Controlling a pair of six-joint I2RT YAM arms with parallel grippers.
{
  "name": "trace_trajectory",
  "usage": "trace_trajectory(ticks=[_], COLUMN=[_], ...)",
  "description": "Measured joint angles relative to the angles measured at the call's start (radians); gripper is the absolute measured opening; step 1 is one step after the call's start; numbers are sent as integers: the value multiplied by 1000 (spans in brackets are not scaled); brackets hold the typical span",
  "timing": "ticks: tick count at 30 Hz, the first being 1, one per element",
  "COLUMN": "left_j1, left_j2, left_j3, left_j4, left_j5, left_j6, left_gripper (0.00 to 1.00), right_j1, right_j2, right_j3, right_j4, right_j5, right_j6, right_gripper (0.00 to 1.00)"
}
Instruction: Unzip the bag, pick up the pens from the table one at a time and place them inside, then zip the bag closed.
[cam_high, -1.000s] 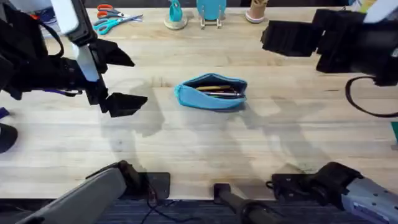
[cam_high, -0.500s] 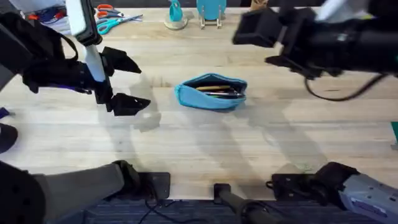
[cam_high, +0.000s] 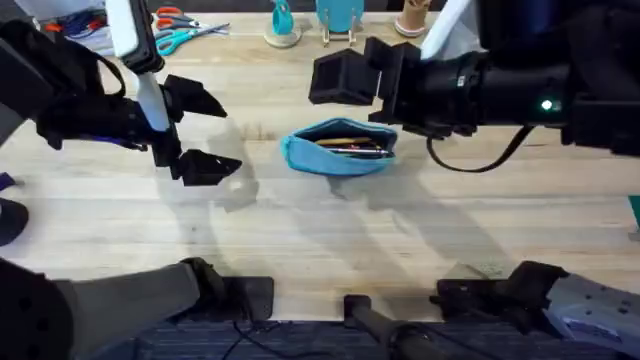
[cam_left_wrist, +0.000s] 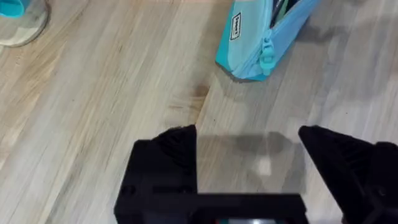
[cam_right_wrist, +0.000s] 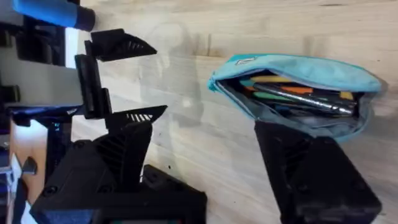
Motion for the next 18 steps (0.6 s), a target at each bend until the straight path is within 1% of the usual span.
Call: trace_trajectory(ticks=[6,11,18], left_j1=[0,0,0], left_j2=[0,0,0], left_j3=[0,0,0], left_j4=[0,0,0], left_j5=[0,0,-45], left_j6=[0,0,0], left_gripper=[995,994,993], right_j1=[45,63,110], right_j2=[13,43,95], right_j3=[0,0,0], right_j4=[12,33,41], right_j5=[0,0,0], right_j6=[0,0,25], right_gripper=[997,997,997])
